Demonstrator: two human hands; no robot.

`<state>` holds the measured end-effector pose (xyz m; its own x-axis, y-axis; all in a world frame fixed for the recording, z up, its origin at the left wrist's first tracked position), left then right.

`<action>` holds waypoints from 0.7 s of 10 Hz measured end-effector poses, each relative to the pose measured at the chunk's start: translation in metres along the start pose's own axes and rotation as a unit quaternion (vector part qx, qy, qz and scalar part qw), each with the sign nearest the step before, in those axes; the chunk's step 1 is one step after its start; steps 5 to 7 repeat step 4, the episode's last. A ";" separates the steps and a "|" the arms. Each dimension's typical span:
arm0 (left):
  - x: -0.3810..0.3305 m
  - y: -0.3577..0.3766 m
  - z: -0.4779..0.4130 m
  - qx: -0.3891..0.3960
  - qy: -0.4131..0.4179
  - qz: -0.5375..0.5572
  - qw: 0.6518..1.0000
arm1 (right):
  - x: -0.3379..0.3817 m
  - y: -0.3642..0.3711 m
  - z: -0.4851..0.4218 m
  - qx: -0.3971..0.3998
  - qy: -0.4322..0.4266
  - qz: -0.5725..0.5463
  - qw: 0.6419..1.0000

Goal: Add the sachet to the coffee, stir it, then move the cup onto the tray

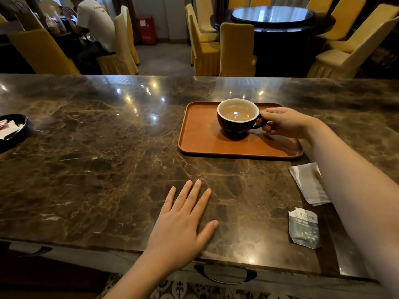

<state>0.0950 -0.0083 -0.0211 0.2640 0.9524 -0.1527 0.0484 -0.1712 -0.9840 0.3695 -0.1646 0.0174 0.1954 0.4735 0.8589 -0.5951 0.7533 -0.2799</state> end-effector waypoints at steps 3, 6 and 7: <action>0.000 0.001 -0.001 0.013 -0.001 0.002 1.000 | -0.003 -0.009 0.006 -0.133 0.031 0.078 0.988; -0.001 0.003 -0.002 0.022 0.008 -0.003 1.000 | -0.002 -0.015 0.016 -0.219 0.009 0.109 0.970; -0.001 0.003 -0.002 0.022 0.008 -0.003 1.000 | -0.002 -0.015 0.016 -0.219 0.009 0.109 0.970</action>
Point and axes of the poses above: each hand's wrist, its own z-axis away from the middle knuckle, its own y-axis out of the palm, x = y × z, the point moved 9 cm from there along -z, towards the middle knuckle, and after that the axes turned 11 degrees about y, right-handed, at the moved point
